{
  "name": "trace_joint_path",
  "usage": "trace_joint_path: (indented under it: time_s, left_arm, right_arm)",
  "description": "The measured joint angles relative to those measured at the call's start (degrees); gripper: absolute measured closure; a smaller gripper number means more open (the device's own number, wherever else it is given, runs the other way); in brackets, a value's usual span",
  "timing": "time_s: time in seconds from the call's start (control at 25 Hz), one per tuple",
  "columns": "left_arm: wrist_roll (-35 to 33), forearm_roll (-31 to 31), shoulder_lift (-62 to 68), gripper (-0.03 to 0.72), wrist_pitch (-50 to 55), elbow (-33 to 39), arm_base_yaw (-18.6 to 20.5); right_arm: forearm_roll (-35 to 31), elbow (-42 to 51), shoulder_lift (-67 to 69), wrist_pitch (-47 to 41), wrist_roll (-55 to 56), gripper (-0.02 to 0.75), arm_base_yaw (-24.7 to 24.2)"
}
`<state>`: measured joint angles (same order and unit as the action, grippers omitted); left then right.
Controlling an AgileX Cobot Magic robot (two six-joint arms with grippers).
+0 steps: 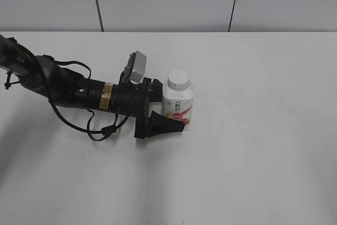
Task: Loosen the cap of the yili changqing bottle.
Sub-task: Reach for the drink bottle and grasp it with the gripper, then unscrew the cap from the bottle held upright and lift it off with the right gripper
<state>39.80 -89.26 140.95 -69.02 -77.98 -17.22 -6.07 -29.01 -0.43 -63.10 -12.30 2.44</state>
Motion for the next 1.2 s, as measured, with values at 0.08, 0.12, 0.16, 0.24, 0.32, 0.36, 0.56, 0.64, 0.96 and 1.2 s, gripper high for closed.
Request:
trace_joint_path:
  time_s: [0.08,0.12,0.16,0.24,0.32,0.36,0.56,0.64,0.96,1.2]
  left_arm:
    - [0.02,0.0,0.0,0.101,0.0,-0.07,0.0]
    - [0.02,0.0,0.0,0.108,0.0,-0.07,0.0]
    - [0.02,0.02,0.0,0.117,0.0,-0.07,0.0]
    - [0.02,0.02,0.0,0.147,0.0,-0.07,0.0]
    - [0.02,0.14,0.0,0.178,0.0,-0.07,0.0]
    - [0.02,0.28,0.0,0.191,0.04,-0.07,0.0]
    - [0.02,1.2,0.0,0.223,0.25,-0.07,0.0]
    - [0.02,1.49,0.0,0.232,0.25,-0.07,0.0]
    - [0.02,1.71,0.0,0.27,0.29,-0.07,0.0]
    - [0.02,1.01,0.0,0.27,0.3,-0.07,0.0]
  right_arm:
    - [0.0,0.0,0.0,0.0,0.0,0.192,0.0]
    - [0.0,0.0,0.0,0.0,0.0,0.192,0.0]
    - [0.0,0.0,0.0,0.0,0.0,0.192,0.0]
    - [0.0,0.0,0.0,0.0,0.0,0.192,0.0]
    - [0.0,0.0,0.0,0.0,0.0,0.192,0.0]
    - [0.0,0.0,0.0,0.0,0.0,0.192,0.0]
    - [0.0,0.0,0.0,0.0,0.0,0.192,0.0]
    - [0.0,0.0,0.0,0.0,0.0,0.192,0.0]
    - [0.0,0.0,0.0,0.0,0.0,0.192,0.0]
    - [0.0,0.0,0.0,0.0,0.0,0.192,0.0]
